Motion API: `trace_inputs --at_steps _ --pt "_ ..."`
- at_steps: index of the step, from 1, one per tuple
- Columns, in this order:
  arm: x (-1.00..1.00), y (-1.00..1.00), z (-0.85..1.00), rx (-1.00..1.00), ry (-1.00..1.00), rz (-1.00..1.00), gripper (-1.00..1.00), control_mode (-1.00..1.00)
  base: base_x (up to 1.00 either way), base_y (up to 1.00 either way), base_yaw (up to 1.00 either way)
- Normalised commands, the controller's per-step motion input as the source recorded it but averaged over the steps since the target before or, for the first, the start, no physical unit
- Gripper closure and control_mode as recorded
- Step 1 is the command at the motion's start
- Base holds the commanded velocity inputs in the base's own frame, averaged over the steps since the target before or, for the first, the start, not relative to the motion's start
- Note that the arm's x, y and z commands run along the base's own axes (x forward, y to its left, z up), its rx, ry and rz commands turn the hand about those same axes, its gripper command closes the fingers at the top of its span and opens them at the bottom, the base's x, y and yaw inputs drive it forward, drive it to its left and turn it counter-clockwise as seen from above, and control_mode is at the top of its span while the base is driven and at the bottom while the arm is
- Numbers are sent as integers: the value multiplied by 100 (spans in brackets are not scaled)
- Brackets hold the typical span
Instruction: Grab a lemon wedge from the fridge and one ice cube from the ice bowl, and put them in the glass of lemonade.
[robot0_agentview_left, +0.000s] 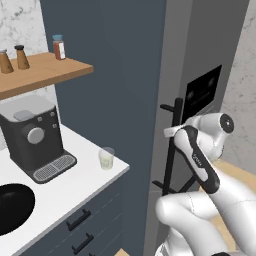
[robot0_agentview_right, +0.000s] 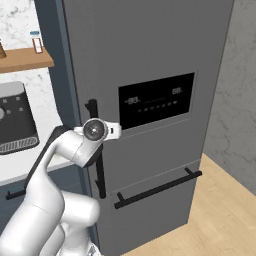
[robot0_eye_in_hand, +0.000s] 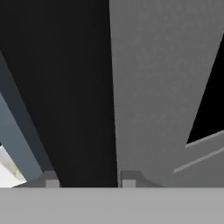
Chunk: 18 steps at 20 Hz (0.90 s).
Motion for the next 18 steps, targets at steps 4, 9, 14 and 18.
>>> trace_inputs --at_steps 4,9,14,18 --pt "-23 -81 0 0 -6 -24 100 -100 0 0 0" --pt "-24 -94 0 0 -1 -25 100 -100 0 0 0" --pt "-35 -100 -1 3 -6 -29 100 -100 0 0 0" --pt "-45 -99 -8 11 -26 -22 100 -100 0 0 0"
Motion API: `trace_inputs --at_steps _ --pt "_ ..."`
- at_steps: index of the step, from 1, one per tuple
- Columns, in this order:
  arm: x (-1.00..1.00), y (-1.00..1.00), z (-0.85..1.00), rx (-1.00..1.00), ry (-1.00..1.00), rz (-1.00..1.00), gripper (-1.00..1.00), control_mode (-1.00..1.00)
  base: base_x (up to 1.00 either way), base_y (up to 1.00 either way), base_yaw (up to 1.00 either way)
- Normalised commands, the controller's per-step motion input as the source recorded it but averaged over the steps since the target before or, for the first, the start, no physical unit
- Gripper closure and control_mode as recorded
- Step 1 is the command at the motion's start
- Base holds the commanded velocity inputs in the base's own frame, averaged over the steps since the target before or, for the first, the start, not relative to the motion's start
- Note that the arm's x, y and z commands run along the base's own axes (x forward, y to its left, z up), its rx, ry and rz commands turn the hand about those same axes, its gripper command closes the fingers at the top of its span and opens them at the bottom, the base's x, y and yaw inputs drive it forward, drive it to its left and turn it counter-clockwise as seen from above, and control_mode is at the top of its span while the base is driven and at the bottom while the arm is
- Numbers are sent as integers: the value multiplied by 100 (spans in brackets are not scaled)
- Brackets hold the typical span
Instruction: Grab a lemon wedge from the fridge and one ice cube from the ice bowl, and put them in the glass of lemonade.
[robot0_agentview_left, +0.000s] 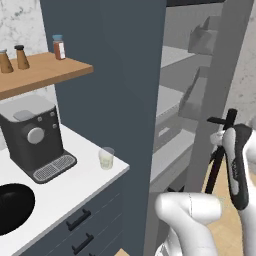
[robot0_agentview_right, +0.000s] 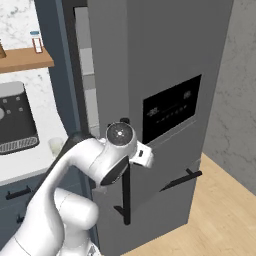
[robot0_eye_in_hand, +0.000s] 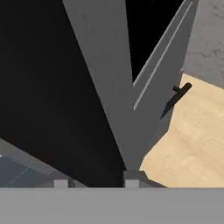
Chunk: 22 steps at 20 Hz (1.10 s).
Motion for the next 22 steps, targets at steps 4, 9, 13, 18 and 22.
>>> trace_inputs --at_steps 4,9,13,18,22 --pt "-66 -89 0 13 -32 -18 100 -100 0 0 0" --pt "-62 -40 74 1 -13 -9 100 -100 0 0 0" --pt "-49 -3 75 0 -7 -12 -100 -100 0 0 0" --pt "-49 -2 90 -2 -5 -6 -100 -100 0 0 0" --pt "-1 15 63 -13 0 -8 -100 -100 0 0 0"
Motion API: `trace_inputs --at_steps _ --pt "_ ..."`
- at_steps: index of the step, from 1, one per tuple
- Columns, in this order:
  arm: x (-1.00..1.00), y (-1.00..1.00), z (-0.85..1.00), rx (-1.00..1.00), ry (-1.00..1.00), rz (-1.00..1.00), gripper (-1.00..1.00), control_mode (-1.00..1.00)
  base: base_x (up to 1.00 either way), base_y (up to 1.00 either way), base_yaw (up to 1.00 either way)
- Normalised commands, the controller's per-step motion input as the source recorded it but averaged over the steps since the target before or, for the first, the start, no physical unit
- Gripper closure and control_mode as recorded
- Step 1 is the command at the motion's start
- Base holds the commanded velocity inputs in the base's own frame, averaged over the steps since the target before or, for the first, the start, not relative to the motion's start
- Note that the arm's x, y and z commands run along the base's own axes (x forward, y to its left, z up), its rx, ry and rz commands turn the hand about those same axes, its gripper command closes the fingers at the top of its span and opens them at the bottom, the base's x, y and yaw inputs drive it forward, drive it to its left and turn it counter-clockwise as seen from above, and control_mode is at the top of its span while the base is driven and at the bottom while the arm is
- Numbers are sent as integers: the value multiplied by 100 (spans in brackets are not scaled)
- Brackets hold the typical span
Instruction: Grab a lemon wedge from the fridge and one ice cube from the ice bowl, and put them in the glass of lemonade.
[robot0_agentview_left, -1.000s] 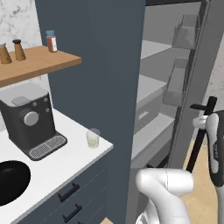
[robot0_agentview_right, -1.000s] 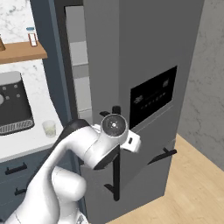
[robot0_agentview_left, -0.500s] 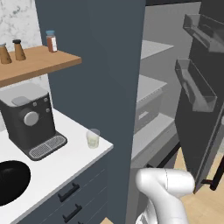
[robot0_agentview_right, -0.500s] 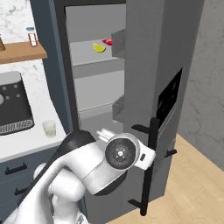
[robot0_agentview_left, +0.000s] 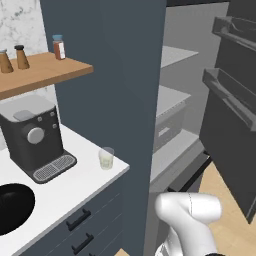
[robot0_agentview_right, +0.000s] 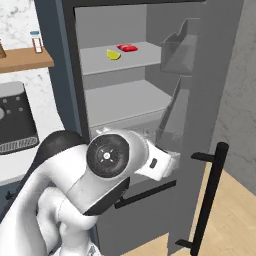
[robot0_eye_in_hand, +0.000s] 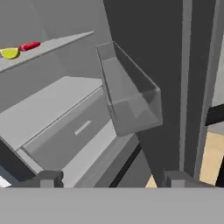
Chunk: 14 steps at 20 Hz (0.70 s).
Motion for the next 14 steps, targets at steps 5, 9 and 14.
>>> trace_inputs --at_steps 5,9,14 --pt "100 7 0 -31 24 -28 -100 -100 0 0 0" --pt "98 -12 -32 -11 21 -33 -100 -100 0 0 0" --pt "62 -49 -32 0 8 -17 -100 -100 0 0 0"
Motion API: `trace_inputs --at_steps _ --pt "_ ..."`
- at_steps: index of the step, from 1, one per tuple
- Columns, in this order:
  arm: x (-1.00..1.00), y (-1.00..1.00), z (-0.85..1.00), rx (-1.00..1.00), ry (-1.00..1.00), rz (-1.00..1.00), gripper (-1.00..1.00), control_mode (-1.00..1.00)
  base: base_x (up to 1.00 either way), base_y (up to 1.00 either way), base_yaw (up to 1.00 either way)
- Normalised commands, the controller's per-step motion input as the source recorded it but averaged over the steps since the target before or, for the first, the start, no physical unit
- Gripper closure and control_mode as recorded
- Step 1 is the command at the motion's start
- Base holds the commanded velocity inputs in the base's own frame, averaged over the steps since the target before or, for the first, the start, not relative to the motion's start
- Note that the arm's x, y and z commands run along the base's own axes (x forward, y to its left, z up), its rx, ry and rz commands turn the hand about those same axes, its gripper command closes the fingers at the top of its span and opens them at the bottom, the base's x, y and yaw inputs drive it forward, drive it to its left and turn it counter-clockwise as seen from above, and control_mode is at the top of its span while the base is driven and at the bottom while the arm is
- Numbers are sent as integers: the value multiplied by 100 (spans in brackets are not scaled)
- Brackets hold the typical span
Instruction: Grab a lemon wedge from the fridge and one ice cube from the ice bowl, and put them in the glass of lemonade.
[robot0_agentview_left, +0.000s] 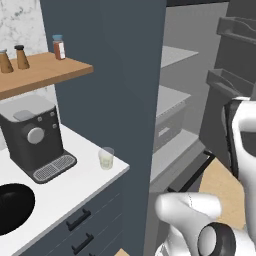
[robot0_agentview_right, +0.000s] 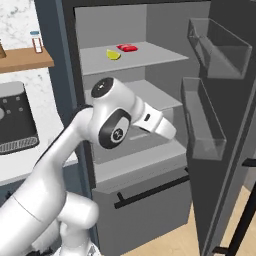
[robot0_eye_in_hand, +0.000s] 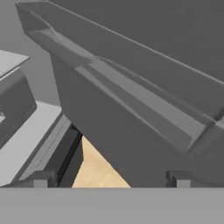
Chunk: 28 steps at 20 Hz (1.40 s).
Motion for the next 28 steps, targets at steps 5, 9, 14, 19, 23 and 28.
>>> trace_inputs --at_steps 5,9,14,19,23,28 --pt "42 -71 -3 0 5 -5 -100 -100 0 0 0" --pt "34 -79 0 0 0 -2 -100 -100 0 0 0" --pt "75 -98 -21 2 0 -7 -100 -100 0 0 0" --pt "77 -100 -26 4 0 -7 -100 -100 0 0 0" --pt "76 -100 -18 2 0 -8 -100 -100 0 0 0" --pt "2 -51 21 5 -4 -4 -100 -100 0 0 0"
